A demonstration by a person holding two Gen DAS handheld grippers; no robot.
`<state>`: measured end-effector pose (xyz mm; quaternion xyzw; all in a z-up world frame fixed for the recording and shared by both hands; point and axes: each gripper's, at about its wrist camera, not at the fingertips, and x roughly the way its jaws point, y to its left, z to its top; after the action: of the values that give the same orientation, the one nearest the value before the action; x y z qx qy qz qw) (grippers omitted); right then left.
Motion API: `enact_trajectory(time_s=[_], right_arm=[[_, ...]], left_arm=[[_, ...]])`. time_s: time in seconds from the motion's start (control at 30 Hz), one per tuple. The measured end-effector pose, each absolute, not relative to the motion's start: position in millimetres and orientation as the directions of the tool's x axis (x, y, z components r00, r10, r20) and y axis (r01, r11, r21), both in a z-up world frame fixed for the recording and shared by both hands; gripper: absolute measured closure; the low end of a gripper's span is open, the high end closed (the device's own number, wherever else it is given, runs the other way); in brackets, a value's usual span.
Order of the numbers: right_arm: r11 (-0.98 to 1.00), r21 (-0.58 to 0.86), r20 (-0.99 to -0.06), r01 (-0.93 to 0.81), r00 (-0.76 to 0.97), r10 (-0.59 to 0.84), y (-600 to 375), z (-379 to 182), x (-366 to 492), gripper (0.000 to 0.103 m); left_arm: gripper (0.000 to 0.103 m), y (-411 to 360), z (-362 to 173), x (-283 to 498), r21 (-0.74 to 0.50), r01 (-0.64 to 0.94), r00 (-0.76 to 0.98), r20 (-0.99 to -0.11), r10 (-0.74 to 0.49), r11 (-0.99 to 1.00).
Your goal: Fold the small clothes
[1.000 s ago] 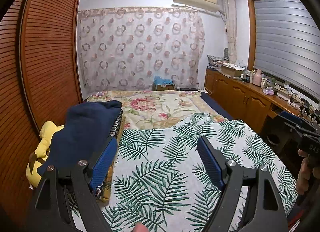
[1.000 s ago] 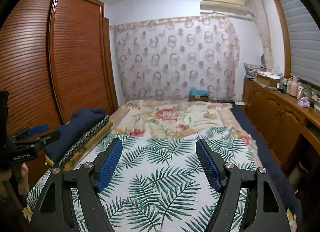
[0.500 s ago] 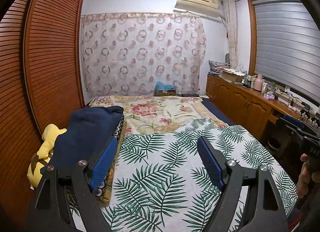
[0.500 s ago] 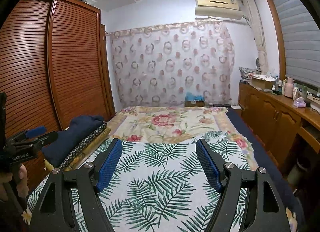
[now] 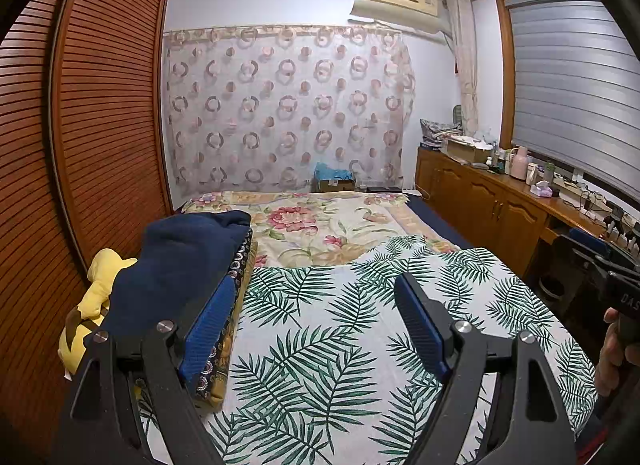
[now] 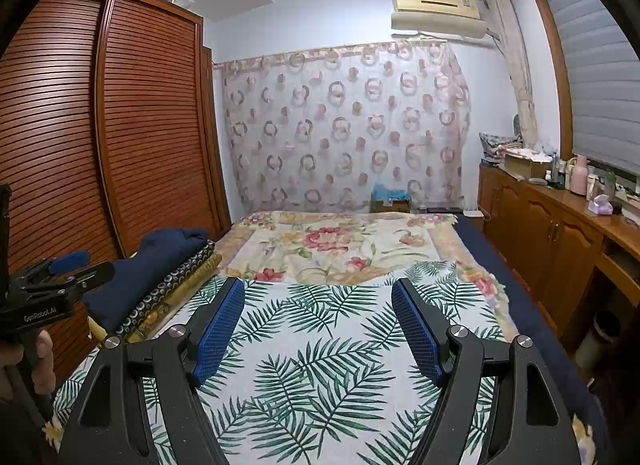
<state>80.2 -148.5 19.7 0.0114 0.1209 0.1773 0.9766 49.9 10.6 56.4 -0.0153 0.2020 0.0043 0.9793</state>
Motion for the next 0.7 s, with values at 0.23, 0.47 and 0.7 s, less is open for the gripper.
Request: enact_trajectory(time_s=[0.23, 0.47, 0.7], right_arm=[[0.935, 0.064, -0.23, -0.35, 0.906, 0.355, -160.8, 23.2, 82.0, 0.025], [0.933, 0.061, -0.234, -0.355, 0.903, 0.36, -164.4, 23.5, 81.9, 0.025], [0.932, 0.059, -0.233, -0.358, 0.902, 0.362, -168.5, 25.5, 81.3, 0.025]], left_arm=[[0.021, 12.0, 55.6, 48.9, -0.029, -0.012, 0.92, -0.391, 0.0, 0.999], [0.021, 13.9, 54.8, 48.6, -0.029, -0.013, 0.921, -0.39, 0.001, 1.0], [0.021, 13.7, 54.5, 48.5, -0.027, -0.013, 0.921, -0.389, 0.002, 1.0]])
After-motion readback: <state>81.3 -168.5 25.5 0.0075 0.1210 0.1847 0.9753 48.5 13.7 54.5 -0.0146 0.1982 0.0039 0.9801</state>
